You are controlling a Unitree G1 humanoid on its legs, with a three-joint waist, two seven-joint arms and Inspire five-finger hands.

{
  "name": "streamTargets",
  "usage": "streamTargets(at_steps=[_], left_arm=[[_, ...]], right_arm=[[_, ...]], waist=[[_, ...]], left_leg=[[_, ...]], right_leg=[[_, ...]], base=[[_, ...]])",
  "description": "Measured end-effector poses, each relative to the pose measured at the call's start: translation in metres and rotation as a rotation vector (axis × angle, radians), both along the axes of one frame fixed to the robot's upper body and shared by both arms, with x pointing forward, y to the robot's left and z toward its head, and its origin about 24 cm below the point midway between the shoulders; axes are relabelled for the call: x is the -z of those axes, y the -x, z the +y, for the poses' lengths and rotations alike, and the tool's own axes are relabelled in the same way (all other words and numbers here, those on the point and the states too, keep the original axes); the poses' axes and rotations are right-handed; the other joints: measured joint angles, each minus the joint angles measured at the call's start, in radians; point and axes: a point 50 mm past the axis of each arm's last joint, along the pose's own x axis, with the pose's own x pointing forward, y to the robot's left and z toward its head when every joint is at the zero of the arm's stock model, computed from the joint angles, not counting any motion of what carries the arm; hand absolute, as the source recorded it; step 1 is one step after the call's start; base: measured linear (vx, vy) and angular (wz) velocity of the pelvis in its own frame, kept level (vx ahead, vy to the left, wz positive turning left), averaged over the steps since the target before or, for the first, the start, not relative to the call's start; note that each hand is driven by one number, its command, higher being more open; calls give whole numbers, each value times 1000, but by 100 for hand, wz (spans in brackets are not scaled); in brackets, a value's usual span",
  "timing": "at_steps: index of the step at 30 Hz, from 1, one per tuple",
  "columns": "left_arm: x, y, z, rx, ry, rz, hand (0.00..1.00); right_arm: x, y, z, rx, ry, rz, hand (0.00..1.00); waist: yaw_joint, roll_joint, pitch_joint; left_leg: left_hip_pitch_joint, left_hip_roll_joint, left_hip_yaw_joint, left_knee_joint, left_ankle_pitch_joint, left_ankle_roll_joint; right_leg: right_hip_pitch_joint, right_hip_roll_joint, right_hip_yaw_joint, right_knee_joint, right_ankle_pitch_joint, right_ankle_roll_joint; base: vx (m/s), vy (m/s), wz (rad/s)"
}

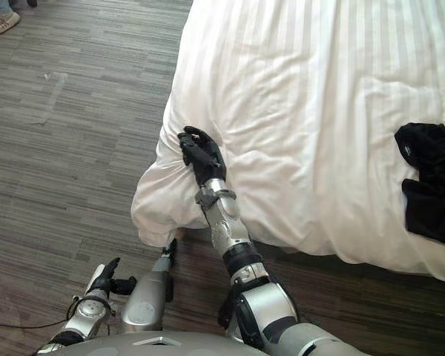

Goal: Tidy up the quilt and then pick up the clothes from the bed and put them into the laundry hamper

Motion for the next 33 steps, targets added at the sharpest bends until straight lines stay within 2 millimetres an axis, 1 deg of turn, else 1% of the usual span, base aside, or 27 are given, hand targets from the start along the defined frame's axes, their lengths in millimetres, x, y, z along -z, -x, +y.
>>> streamTargets(at_steps=[1, 3, 4, 6, 7, 8, 9, 10, 12, 13, 14, 15, 16, 17, 18, 19, 20, 21, 22, 23, 24, 25, 26, 29, 31, 32, 33], left_arm=[[0, 0, 0, 2, 2, 3, 100], [-1, -1, 3, 10, 7, 8, 100], [-1, -1, 4, 11, 10, 8, 100], [-1, -1, 5, 7, 19, 12, 100], [-1, 0, 5, 5, 24, 14, 100], [0, 1, 6, -2, 29, 19, 100], [1, 3, 8, -29, 46, 23, 100], [1, 3, 8, -41, 57, 25, 100], [3, 5, 7, -47, 82, 39, 100], [3, 6, 7, -53, 88, 40, 100], [3, 6, 8, -69, 95, 40, 100], [5, 7, 5, -83, 110, 46, 100], [6, 9, 1, -101, 128, 51, 100], [8, 10, -4, -114, 151, 55, 100], [8, 10, -6, -114, 159, 55, 100], [9, 9, -11, -112, 174, 56, 100], [10, 10, -15, -114, 184, 59, 100], [11, 11, -16, -117, 188, 64, 100], [13, 15, -17, -130, 195, 81, 100], [16, 21, -16, -155, 198, 108, 100], [17, 25, -15, -169, 198, 123, 100], [20, 34, -12, -188, 198, 143, 100], [21, 39, -10, -227, 209, 153, 100], [23, 47, -5, -303, 232, 170, 100], [23, 49, -4, -316, 235, 171, 100], [23, 49, -4, -320, 238, 169, 100], [23, 49, -4, -318, 239, 167, 100]], right_arm=[[1, 1, -3, 17, -31, 7, 0], [2, 1, -13, 93, -197, 26, 0], [3, 0, -16, 107, -217, 28, 0], [7, 1, -45, 241, -347, 42, 0], [10, 2, -53, 281, -384, 50, 0], [19, 7, -70, 366, -443, 68, 0], [27, 12, -85, 441, -484, 90, 0], [31, 15, -93, 476, -500, 100, 0], [51, 31, -122, 613, -527, 147, 0], [56, 36, -127, 647, -530, 163, 100], [63, 43, -136, 694, -532, 191, 100], [75, 54, -146, 747, -528, 236, 100], [84, 62, -151, 784, -527, 279, 100], [98, 75, -157, 833, -515, 353, 100], [105, 82, -161, 860, -509, 392, 100], [122, 101, -169, 911, -475, 510, 100], [140, 124, -176, 973, -476, 623, 100], [148, 135, -177, 996, -469, 676, 100], [163, 162, -181, 1038, -438, 774, 100], [173, 187, -183, 1079, -412, 850, 100], [177, 196, -183, 1088, -392, 885, 100], [183, 213, -182, 1100, -368, 937, 100], [187, 228, -183, 1102, -328, 978, 100], [192, 245, -179, 1068, -257, 1036, 100], [192, 244, -175, 1020, -205, 1048, 100], [192, 236, -168, 915, -104, 1060, 100], [192, 233, -164, 855, -46, 1064, 100]], waist=[[-11, -1, -1], [-48, -9, -4], [-53, -11, -5], [-82, -33, -18], [-87, -41, -22], [-95, -61, -34], [-112, -79, -46], [-119, -87, -51], [-141, -112, -73], [-143, -115, -76], [-146, -116, -80], [-158, -125, -94], [-166, -118, -99], [-173, -117, -107], [-175, -113, -109], [-179, -101, -113], [-185, -90, -115], [-187, -83, -115], [-195, -69, -123], [-203, -61, -127], [-210, -58, -129], [-222, -53, -133], [-224, -47, -136], [-224, -45, -140], [-224, -45, -143], [-221, -45, -143], [-219, -45, -143]], left_leg=[[3, -6, 5, 0, -4, 6], [10, -27, 37, 0, -20, 16], [11, -31, 45, 0, -22, 18], [26, -53, 87, 0, -40, 38], [31, -57, 98, 0, -47, 43], [42, -64, 120, 0, -57, 44], [53, -69, 140, 0, -65, 47], [59, -71, 149, 0, -68, 48], [86, -73, 192, -1, -84, 40], [94, -73, 204, -1, -87, 37], [107, -73, 223, -1, -95, 33], [121, -70, 239, -1, -103, 27], [130, -68, 251, -1, -110, 24], [145, -65, 268, -1, -120, 18], [150, -62, 275, -1, -125, 15], [158, -58, 290, -1, -131, 11], [167, -55, 299, -1, -133, 10], [173, -54, 305, -1, -133, 9], [183, -51, 316, 0, -139, 2], [199, -48, 326, 0, -140, 1], [209, -44, 330, 0, -140, 1], [226, -32, 340, 1, -140, 1], [243, -20, 352, 1, -140, 1], [278, 8, 384, 1, -140, 0], [285, 14, 400, 2, -140, 0], [295, 16, 414, 3, -141, -3], [297, 16, 411, 5, -142, -4]], right_leg=[[3, -6, 2, -5, 4, 4], [4, -19, 29, -36, 34, 20], [5, -23, 34, -42, 41, 21], [12, -42, 72, -91, 79, 32], [16, -45, 84, -102, 85, 34], [22, -51, 99, -117, 96, 37], [22, -59, 117, -119, 99, 39], [21, -63, 128, -120, 100, 39], [21, -69, 169, -123, 101, 37], [22, -69, 181, -125, 102, 36], [24, -68, 199, -129, 104, 33], [29, -66, 214, -135, 106, 29], [33, -66, 225, -136, 105, 26], [38, -63, 243, -137, 103, 22], [37, -62, 250, -137, 102, 21], [36, -58, 260, -137, 99, 13], [36, -55, 271, -138, 97, 9], [37, -54, 277, -138, 97, 9], [37, -52, 284, -138, 95, 5], [38, -49, 303, -135, 96, 2], [40, -46, 308, -134, 98, -4], [43, -35, 314, -130, 106, -18], [50, -22, 317, -129, 116, -32], [59, 2, 319, -108, 123, -41], [55, 8, 322, -101, 123, -41], [54, 10, 331, -101, 123, -41], [51, 10, 333, -101, 123, -41]], base=[[4, 78, -6], [-3, 102, -26], [1, 134, -39], [11, 111, -42], [21, 68, -42], [44, 66, -44], [55, 78, -43], [65, 67, -45], [68, 36, -51], [82, 22, -53], [93, 8, -49], [95, 0, -49], [121, -17, -48], [100, -16, -40], [127, -27, -42], [118, -36, -37], [155, -50, -36], [168, -55, -35], [179, -54, -42], [149, -46, -45], [134, -59, -51], [106, -74, -46], [89, -78, -39], [22, -62, -25], [-51, -38, -23], [-92, -32, -28], [-143, -42, -38]])
